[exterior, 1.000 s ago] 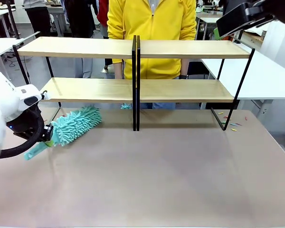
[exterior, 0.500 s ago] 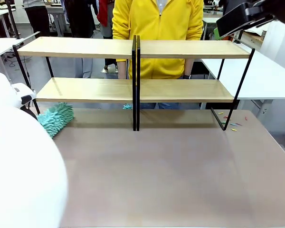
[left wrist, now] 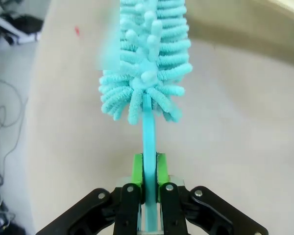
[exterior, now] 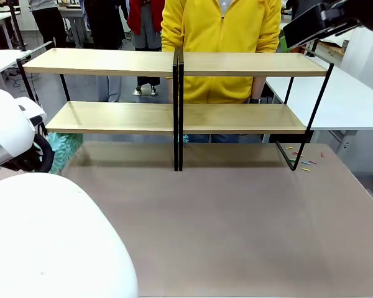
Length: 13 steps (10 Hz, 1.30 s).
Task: Clean the shelves.
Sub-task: Clean another randomly selected level of the Shelf with the Duster.
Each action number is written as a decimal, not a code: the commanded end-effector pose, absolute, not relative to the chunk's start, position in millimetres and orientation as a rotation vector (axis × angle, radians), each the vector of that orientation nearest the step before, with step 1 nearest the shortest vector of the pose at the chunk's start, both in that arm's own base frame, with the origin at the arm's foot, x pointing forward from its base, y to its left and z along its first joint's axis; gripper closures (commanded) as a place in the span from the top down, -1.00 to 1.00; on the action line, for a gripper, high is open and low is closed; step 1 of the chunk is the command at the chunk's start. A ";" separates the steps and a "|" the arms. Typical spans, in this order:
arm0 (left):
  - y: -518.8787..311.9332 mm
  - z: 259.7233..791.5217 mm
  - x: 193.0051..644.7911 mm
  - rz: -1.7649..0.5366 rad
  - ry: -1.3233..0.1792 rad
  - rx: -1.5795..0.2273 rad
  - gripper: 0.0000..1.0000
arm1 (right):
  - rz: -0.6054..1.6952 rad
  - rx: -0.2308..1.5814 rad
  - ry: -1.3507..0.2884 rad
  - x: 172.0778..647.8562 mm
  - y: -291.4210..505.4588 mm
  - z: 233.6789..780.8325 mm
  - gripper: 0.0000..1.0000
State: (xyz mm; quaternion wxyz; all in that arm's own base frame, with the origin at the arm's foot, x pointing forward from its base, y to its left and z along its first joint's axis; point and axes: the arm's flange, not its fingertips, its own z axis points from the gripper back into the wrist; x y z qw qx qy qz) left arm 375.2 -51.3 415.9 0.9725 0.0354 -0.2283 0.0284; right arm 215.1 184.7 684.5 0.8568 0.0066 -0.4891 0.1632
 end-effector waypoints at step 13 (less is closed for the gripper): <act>-29.6 396.0 282.8 -0.337 -0.189 -0.433 -1.00 | 0.336 0.013 -1.030 215.5 184.3 684.2 1.00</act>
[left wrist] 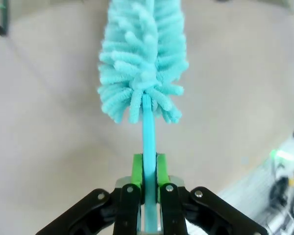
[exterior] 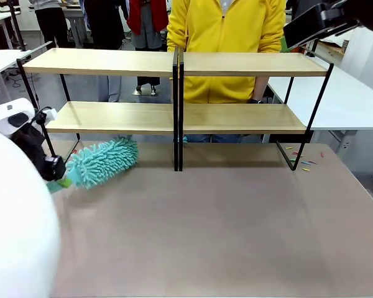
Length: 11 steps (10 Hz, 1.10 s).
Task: Clean the shelves.
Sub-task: Clean another randomly selected level of the Shelf with the Duster.
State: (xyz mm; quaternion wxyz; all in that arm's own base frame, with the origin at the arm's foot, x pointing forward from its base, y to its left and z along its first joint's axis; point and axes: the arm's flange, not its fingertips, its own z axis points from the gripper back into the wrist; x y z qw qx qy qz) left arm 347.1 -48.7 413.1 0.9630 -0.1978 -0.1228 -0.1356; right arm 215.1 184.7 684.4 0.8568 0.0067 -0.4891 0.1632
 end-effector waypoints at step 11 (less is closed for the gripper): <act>183.2 599.3 231.7 -0.455 -0.631 -1.329 -1.00 | 0.336 0.013 -1.030 215.5 184.3 684.2 1.00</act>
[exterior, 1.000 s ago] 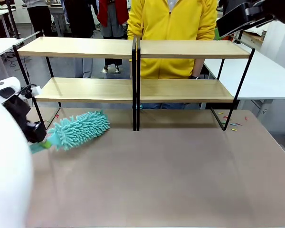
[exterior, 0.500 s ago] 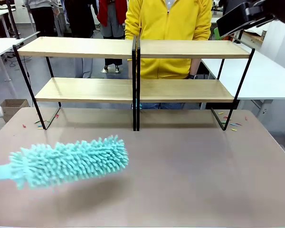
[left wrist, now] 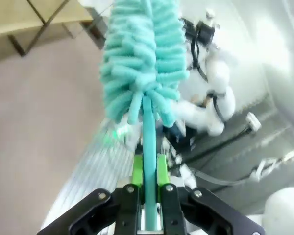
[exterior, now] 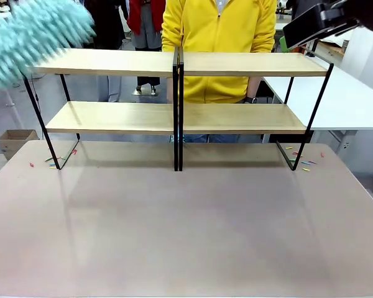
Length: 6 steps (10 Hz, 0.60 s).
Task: Clean the shelves.
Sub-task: Clean another randomly selected level of the Shelf with the Duster.
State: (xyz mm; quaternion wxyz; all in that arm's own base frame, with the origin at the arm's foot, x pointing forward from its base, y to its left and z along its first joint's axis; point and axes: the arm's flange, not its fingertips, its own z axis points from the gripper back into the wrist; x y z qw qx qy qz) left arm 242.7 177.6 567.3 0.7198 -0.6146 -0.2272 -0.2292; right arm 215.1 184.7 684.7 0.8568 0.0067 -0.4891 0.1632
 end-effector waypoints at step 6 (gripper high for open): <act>230.7 610.7 211.5 -0.360 -0.722 -1.341 -1.00 | 0.336 0.013 -1.030 215.5 184.3 684.2 1.00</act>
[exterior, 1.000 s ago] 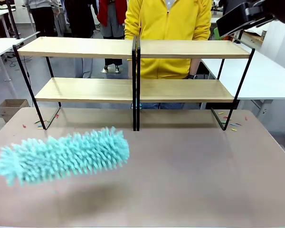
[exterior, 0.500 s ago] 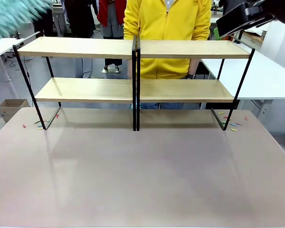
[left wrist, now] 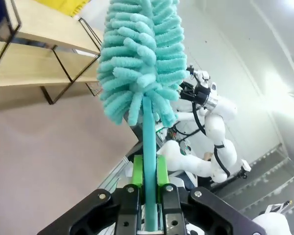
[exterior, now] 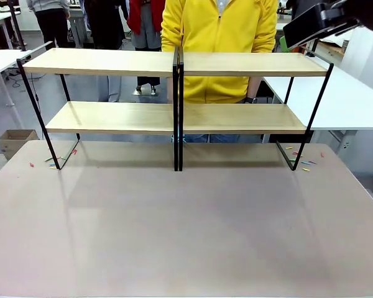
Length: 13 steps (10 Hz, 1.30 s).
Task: Clean the shelves.
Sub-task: Clean another randomly selected level of the Shelf with the Duster.
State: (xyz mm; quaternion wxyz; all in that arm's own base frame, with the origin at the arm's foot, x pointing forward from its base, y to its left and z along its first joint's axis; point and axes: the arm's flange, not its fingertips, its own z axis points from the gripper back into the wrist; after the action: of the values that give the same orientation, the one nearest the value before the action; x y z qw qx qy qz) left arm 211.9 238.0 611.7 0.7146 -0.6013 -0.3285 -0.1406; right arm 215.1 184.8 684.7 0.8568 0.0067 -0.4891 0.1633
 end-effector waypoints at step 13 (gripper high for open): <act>61.0 466.4 235.0 -0.580 -0.034 -0.811 -0.75 | 0.336 0.013 -1.030 215.5 184.3 684.2 1.00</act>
State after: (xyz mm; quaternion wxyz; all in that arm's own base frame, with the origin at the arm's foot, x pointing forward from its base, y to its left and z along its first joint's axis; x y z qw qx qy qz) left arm 245.8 52.6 452.6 0.8885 -0.3621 0.0201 -0.2810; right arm 215.0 184.8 684.7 0.8567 0.0066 -0.4892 0.1633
